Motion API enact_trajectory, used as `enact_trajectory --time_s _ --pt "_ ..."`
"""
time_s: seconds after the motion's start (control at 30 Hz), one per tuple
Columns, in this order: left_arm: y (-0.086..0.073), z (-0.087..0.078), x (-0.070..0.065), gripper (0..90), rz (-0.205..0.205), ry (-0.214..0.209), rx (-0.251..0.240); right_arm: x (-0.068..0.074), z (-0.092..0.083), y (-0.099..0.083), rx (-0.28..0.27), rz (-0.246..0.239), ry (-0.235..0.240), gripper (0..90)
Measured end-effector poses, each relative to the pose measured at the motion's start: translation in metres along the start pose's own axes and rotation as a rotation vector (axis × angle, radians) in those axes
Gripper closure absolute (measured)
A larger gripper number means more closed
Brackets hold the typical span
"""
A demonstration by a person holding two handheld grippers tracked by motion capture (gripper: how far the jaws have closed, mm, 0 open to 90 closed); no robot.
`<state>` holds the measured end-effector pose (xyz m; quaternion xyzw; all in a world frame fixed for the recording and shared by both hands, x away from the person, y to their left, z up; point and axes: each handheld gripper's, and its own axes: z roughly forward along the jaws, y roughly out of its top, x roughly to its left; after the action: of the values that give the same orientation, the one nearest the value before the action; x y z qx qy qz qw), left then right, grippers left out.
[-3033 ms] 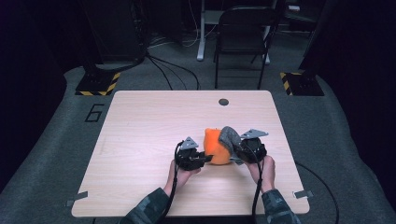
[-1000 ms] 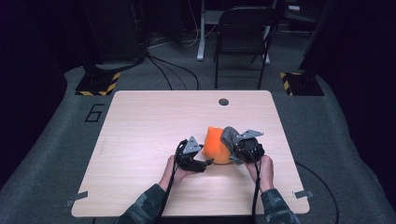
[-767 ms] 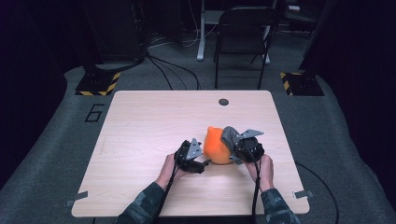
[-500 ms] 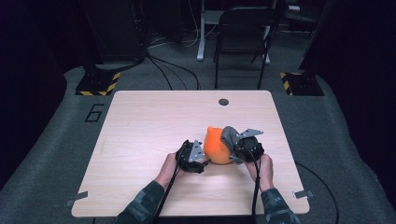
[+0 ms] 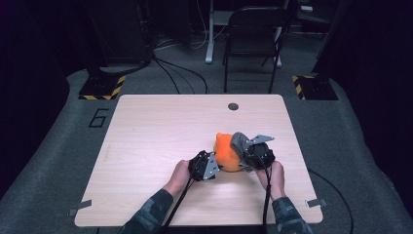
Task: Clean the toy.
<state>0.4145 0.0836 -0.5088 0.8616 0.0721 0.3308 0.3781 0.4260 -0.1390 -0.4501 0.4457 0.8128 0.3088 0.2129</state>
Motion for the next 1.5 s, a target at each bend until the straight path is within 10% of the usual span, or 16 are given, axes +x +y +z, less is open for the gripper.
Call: enact_trajectory --time_s 0.27,0.43,0.87,1.07,1.5 --pt "0.000 0.000 0.000 71.4 -0.051 0.004 0.005 -0.005 -0.013 -0.001 -0.059 0.019 0.010 74.3" --pt "-0.002 0.000 0.000 71.9 -0.062 -0.001 0.000 -0.027 -0.044 -0.011 -0.108 0.074 -0.086 74.3" --pt "-0.006 0.000 0.001 73.4 -0.127 -0.015 -0.023 -0.063 -0.018 -0.048 0.043 0.182 -0.134 72.6" --pt "0.003 -0.008 0.004 77.4 -0.248 -0.032 -0.083 -0.066 -0.020 -0.050 0.044 0.191 -0.136 72.5" --pt "0.030 -0.051 0.038 76.8 -0.712 -0.164 -0.205 -0.066 -0.026 -0.046 0.028 0.186 -0.137 71.9"
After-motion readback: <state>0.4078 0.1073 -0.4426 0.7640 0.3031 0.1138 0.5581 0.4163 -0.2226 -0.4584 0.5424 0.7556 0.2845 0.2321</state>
